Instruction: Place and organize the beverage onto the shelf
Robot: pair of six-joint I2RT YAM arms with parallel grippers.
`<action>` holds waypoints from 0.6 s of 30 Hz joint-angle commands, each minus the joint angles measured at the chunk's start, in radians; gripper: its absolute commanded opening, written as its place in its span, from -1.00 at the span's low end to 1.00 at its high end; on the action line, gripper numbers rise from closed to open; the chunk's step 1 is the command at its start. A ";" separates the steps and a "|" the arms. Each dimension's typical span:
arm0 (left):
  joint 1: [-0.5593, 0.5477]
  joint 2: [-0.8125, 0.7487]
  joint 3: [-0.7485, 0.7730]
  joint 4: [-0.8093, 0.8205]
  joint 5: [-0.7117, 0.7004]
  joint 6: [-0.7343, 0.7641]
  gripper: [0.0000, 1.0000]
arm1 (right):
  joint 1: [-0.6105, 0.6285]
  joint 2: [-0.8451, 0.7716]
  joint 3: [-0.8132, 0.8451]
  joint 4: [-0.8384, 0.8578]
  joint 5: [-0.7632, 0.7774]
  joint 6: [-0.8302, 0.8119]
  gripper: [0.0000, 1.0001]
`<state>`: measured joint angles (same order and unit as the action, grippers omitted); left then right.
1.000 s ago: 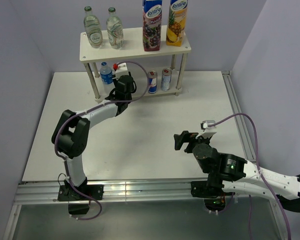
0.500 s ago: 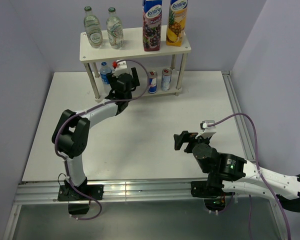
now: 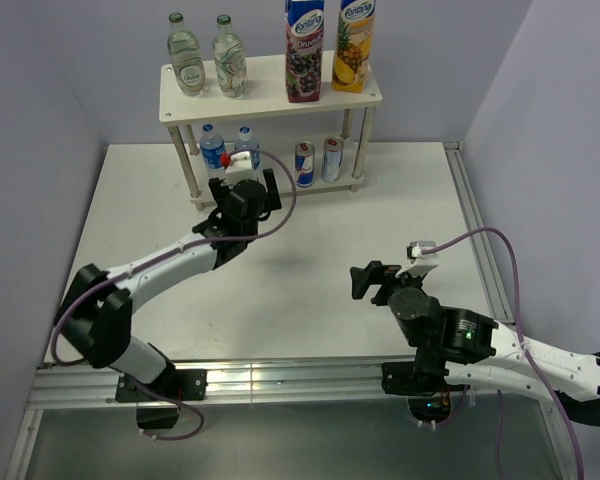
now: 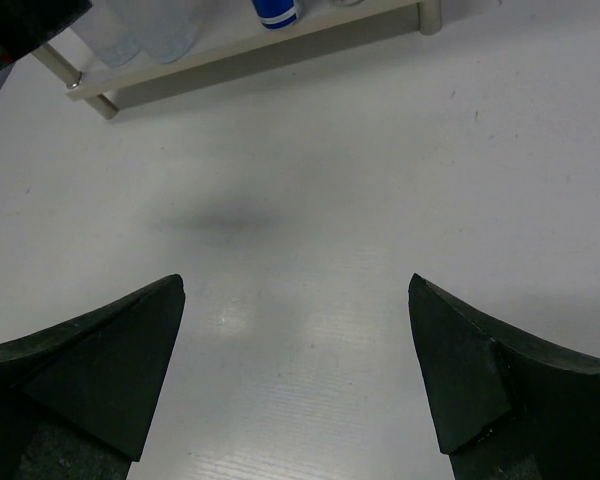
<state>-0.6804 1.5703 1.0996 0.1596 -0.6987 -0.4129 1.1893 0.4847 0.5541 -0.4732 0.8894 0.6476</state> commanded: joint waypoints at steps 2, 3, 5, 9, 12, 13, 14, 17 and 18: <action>-0.098 -0.209 -0.081 -0.260 -0.054 -0.160 0.99 | 0.007 -0.018 0.020 -0.027 0.061 0.046 1.00; -0.129 -0.240 -0.107 -0.302 -0.071 -0.199 0.99 | 0.007 -0.023 0.023 -0.028 0.060 0.049 1.00; -0.239 -0.327 -0.110 -0.442 -0.143 -0.222 0.99 | 0.009 -0.049 0.026 -0.028 0.048 0.044 1.00; -0.379 -0.452 -0.003 -0.680 -0.264 -0.224 0.99 | 0.009 -0.058 0.145 0.010 0.008 -0.047 1.00; -0.427 -0.552 0.100 -0.739 -0.266 -0.198 0.99 | 0.007 -0.015 0.332 0.050 0.045 -0.133 1.00; -0.430 -0.606 0.114 -0.724 -0.257 -0.173 0.99 | 0.007 0.012 0.377 0.074 0.049 -0.167 1.00; -0.432 -0.637 0.127 -0.697 -0.227 -0.143 0.99 | 0.007 0.024 0.450 0.105 0.054 -0.205 1.00; -0.432 -0.739 0.146 -0.576 -0.205 0.017 0.99 | 0.009 0.086 0.582 0.231 0.054 -0.370 1.00; -0.432 -0.756 0.152 -0.556 -0.209 0.043 0.99 | 0.009 0.103 0.619 0.257 0.051 -0.425 1.00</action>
<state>-1.1080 0.8711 1.2098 -0.4545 -0.8906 -0.5068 1.1915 0.5369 1.0645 -0.3569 0.9096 0.4229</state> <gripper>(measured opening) 0.993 0.998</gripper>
